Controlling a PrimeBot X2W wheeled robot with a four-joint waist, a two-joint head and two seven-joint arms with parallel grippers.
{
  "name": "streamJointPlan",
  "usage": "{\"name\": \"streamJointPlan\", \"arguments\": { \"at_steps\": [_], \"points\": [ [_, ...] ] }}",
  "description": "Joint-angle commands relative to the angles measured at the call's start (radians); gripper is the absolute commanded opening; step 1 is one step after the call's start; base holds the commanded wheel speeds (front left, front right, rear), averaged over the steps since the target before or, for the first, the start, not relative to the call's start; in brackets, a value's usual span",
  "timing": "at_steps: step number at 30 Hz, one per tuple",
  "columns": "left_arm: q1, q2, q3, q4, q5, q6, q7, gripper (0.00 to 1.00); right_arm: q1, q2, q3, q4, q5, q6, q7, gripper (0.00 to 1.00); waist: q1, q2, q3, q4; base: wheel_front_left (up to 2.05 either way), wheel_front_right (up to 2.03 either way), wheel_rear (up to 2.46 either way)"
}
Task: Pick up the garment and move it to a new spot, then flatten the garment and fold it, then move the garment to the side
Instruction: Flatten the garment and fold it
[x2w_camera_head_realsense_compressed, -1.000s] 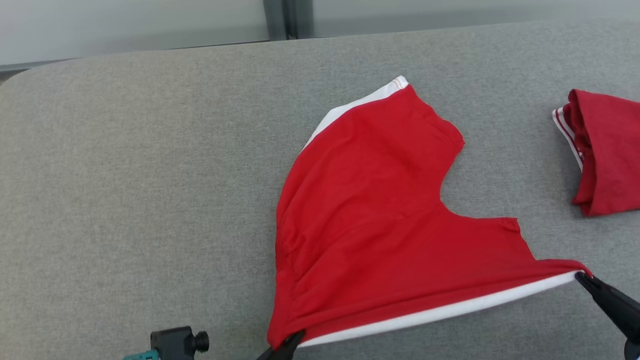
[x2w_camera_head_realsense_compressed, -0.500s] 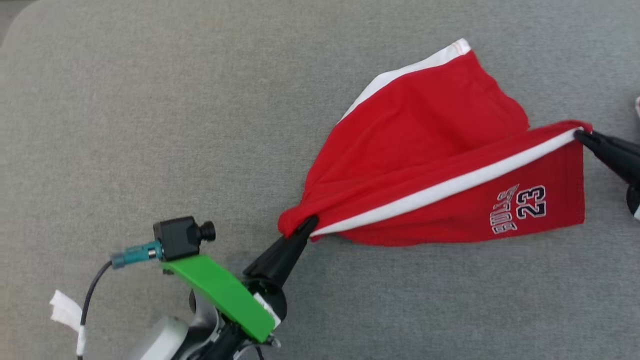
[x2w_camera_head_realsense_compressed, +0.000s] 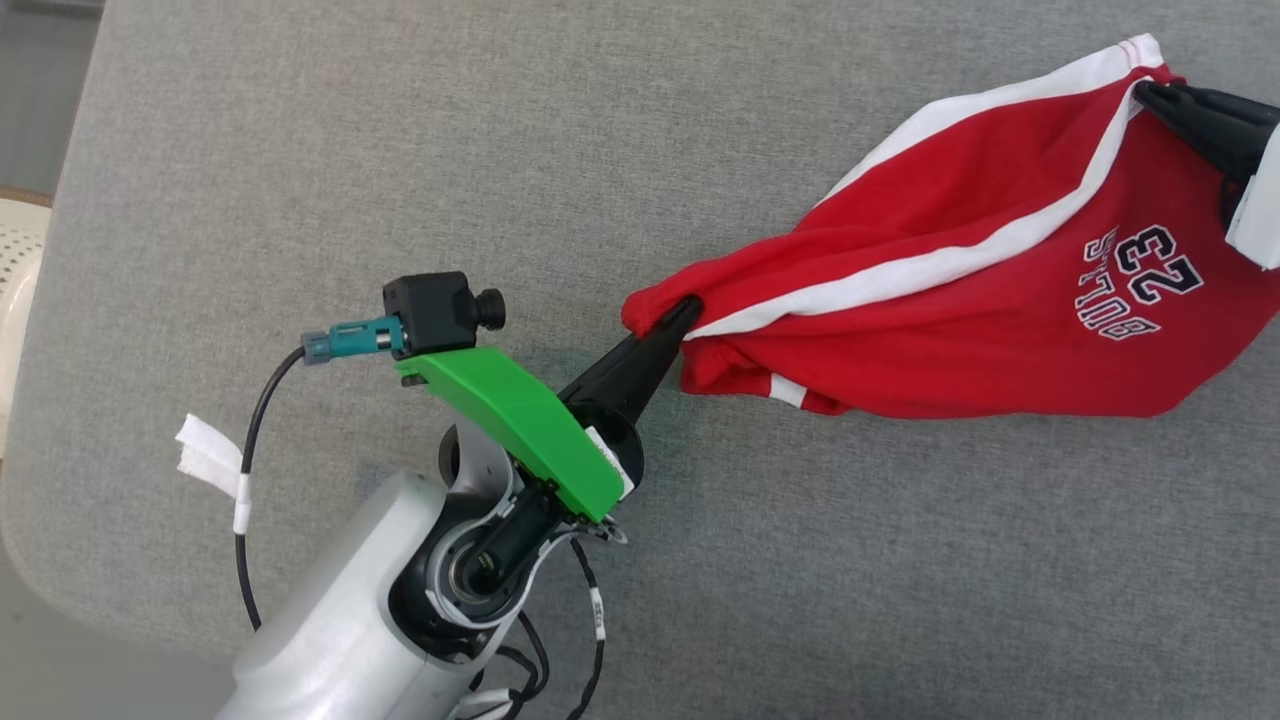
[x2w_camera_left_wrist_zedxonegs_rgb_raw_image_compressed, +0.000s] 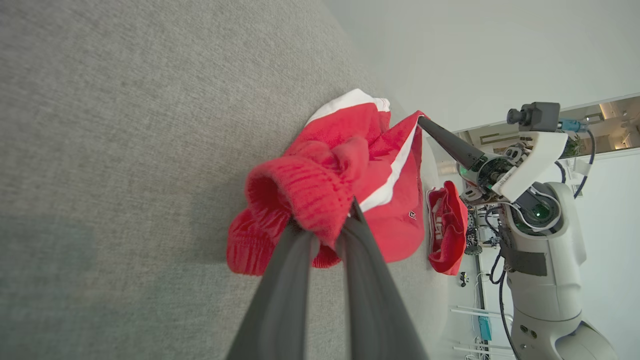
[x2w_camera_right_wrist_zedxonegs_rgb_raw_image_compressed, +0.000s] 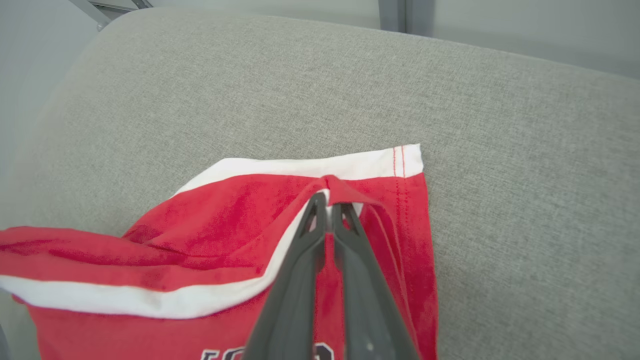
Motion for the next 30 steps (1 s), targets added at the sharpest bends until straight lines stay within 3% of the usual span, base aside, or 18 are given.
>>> {"name": "streamJointPlan", "arguments": {
  "at_steps": [1,9,20,21,22,23,30],
  "points": [
    [-0.02,-0.007,0.001,0.011,-0.008,-0.001,0.005,0.0,-0.022,0.0,0.007,0.017,-0.013,0.0,-0.009,0.0,0.0,0.0,0.027,0.029,0.0,0.0,0.0],
    [0.002,-0.004,0.01,0.001,-0.03,-0.01,0.013,0.0,-0.078,-0.018,0.022,0.086,-0.041,0.0,-0.078,0.0,0.0,0.0,0.028,0.035,0.0,0.0,0.0],
    [-0.017,0.011,0.009,0.017,-0.038,0.023,0.049,0.0,-0.11,0.007,0.083,0.157,-0.036,0.0,-0.148,0.0,0.0,0.0,0.029,0.034,0.0,0.0,0.0],
    [-0.021,0.014,0.006,0.021,-0.033,0.02,0.05,0.09,-0.11,0.009,0.088,0.162,-0.036,0.0,-0.149,0.21,0.0,0.0,0.028,0.033,0.0,0.0,0.0],
    [-0.024,0.018,0.004,0.024,-0.022,0.015,0.049,0.57,-0.109,0.011,0.094,0.166,-0.035,0.0,-0.147,0.92,0.0,0.0,0.026,0.031,0.0,0.0,0.0],
    [-0.025,0.021,0.002,0.028,-0.018,0.011,0.047,1.0,-0.107,0.012,0.1,0.168,-0.031,0.0,-0.143,1.0,0.0,0.0,0.024,0.03,0.0,0.0,0.0],
    [-0.024,0.058,-0.005,0.068,0.046,0.014,0.013,1.0,-0.104,0.037,0.105,0.194,-0.023,0.0,-0.194,1.0,0.0,0.0,-0.007,0.0,0.0,0.0,0.0]
  ]
}}
